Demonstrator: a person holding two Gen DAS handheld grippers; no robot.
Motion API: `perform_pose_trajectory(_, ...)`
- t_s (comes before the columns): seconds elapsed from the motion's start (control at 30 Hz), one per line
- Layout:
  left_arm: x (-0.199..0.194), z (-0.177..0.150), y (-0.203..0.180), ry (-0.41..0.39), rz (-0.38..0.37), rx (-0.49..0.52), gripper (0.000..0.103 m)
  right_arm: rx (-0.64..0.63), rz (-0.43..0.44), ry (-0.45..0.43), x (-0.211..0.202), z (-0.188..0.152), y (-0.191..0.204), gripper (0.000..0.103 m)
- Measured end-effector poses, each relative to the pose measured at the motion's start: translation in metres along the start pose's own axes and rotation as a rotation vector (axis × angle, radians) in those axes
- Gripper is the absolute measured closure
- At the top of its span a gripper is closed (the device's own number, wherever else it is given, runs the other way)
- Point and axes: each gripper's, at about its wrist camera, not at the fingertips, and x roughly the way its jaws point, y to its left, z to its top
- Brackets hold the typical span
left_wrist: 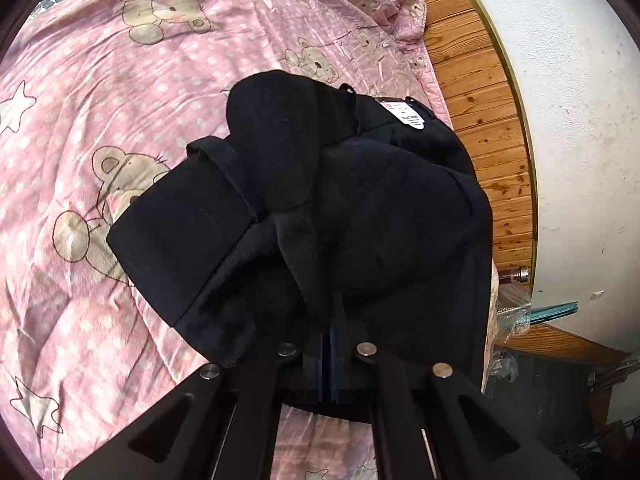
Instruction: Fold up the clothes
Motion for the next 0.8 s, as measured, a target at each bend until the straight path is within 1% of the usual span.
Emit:
perform_pose_trajectory(0.1,0.002,-0.001,-0.001,0.018,0.014,0.016,0.101,-0.029,-0.036,0.003,0.005,0.008,-0.005,0.103)
perform_pose_trajectory(0.13,0.001,-0.001,-0.002,0.022,0.010,0.021,0.101,-0.039,-0.055,-0.011,0.003,0.011,-0.007,0.103)
perform_pose_trajectory(0.2,-0.001,-0.003,-0.004,0.031,-0.013,0.027,0.101,-0.027,-0.083,-0.019,0.008,0.014,-0.012,0.103)
perform_pose_trajectory(0.27,-0.003,-0.006,-0.003,0.042,-0.043,0.017,0.100,-0.027,-0.112,0.017,0.020,0.012,-0.023,0.103)
perform_pose_trajectory(0.33,-0.003,-0.009,0.003,0.053,-0.038,-0.008,0.098,-0.037,-0.094,0.025,0.021,0.011,-0.026,0.103)
perform_pose_trajectory(0.37,-0.006,-0.010,0.006,0.048,-0.033,-0.027,0.093,-0.020,-0.080,0.036,0.020,0.012,-0.028,0.098)
perform_pose_trajectory(0.4,-0.009,-0.011,0.010,0.035,-0.028,-0.050,0.089,0.015,-0.045,0.047,0.017,0.013,-0.030,0.093)
perform_pose_trajectory(0.43,-0.014,-0.012,0.012,0.017,-0.030,-0.074,0.086,0.048,-0.005,0.054,0.012,0.012,-0.032,0.079)
perform_pose_trajectory(0.47,-0.019,-0.012,0.014,-0.007,-0.046,-0.094,0.083,0.057,0.018,0.047,0.008,0.011,-0.031,0.071)
perform_pose_trajectory(0.5,-0.025,-0.012,0.014,-0.036,-0.065,-0.108,0.082,0.032,0.015,0.043,0.007,0.009,-0.026,0.071)
perform_pose_trajectory(0.57,-0.033,-0.009,0.013,-0.086,-0.088,-0.123,0.075,-0.060,-0.048,0.066,0.016,0.005,-0.016,0.071)
perform_pose_trajectory(0.6,-0.033,-0.007,0.011,-0.102,-0.095,-0.124,0.074,-0.105,-0.097,0.078,0.022,0.005,-0.014,0.078)
perform_pose_trajectory(0.63,-0.032,-0.004,0.009,-0.116,-0.086,-0.119,0.073,-0.158,-0.161,0.069,0.025,0.005,-0.011,0.098)
perform_pose_trajectory(0.67,-0.029,-0.001,0.008,-0.127,-0.058,-0.118,0.073,-0.208,-0.229,0.055,0.024,0.008,-0.009,0.102)
perform_pose_trajectory(0.7,-0.024,0.002,0.010,-0.130,-0.025,-0.128,0.073,-0.233,-0.272,0.048,0.023,0.010,-0.008,0.101)
perform_pose_trajectory(0.77,-0.019,0.006,0.017,-0.127,0.024,-0.163,0.073,-0.263,-0.404,0.024,0.016,0.012,-0.005,0.085)
perform_pose_trajectory(0.8,-0.020,0.004,0.021,-0.129,0.032,-0.176,0.073,-0.278,-0.462,0.010,0.011,0.012,-0.002,0.083)
